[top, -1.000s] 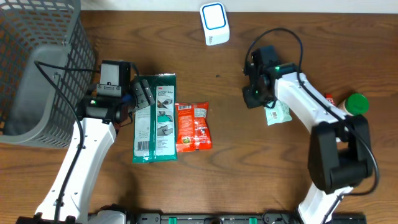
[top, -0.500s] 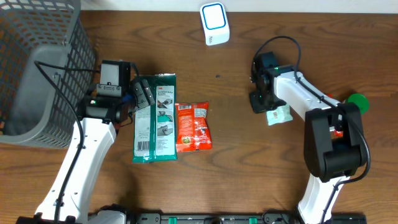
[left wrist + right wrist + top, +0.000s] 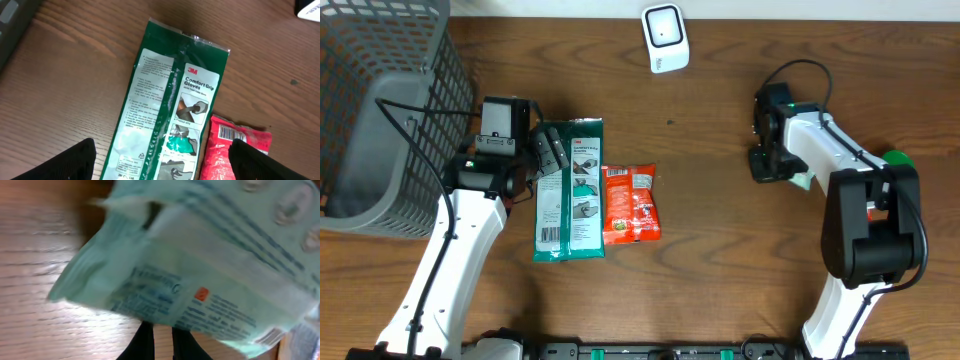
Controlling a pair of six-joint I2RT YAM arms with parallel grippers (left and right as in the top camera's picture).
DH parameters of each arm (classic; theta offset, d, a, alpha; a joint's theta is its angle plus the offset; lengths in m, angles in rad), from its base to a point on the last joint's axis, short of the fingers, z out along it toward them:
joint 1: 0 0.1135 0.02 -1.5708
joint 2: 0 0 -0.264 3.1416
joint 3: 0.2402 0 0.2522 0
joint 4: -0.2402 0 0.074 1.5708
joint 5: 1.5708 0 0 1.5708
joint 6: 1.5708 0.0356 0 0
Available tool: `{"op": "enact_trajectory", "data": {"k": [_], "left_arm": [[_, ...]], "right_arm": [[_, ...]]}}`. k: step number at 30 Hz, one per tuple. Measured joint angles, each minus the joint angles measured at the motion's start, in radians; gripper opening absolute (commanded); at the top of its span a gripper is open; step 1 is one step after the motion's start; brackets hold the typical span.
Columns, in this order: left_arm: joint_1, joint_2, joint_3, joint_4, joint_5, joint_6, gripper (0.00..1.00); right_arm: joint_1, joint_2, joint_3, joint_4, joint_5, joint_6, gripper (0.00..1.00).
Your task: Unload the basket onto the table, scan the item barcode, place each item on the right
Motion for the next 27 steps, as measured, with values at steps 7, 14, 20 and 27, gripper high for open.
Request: {"op": "enact_trajectory", "data": {"k": [7, 14, 20, 27], "left_arm": [[0.0, 0.0, 0.0, 0.0, 0.0, 0.0, 0.85], [0.0, 0.0, 0.0, 0.0, 0.0, 0.0, 0.85], [0.0, 0.0, 0.0, 0.0, 0.0, 0.0, 0.85], [0.0, 0.0, 0.0, 0.0, 0.0, 0.0, 0.85]], "right_arm": [[-0.014, 0.0, 0.0, 0.047, -0.059, 0.003, 0.02], [-0.016, 0.0, 0.009, 0.028, -0.173, -0.028, 0.01], [-0.046, -0.042, 0.013, 0.038, -0.267, -0.045, 0.01], [-0.203, -0.082, 0.026, 0.167, -0.362, 0.012, 0.01]]}}
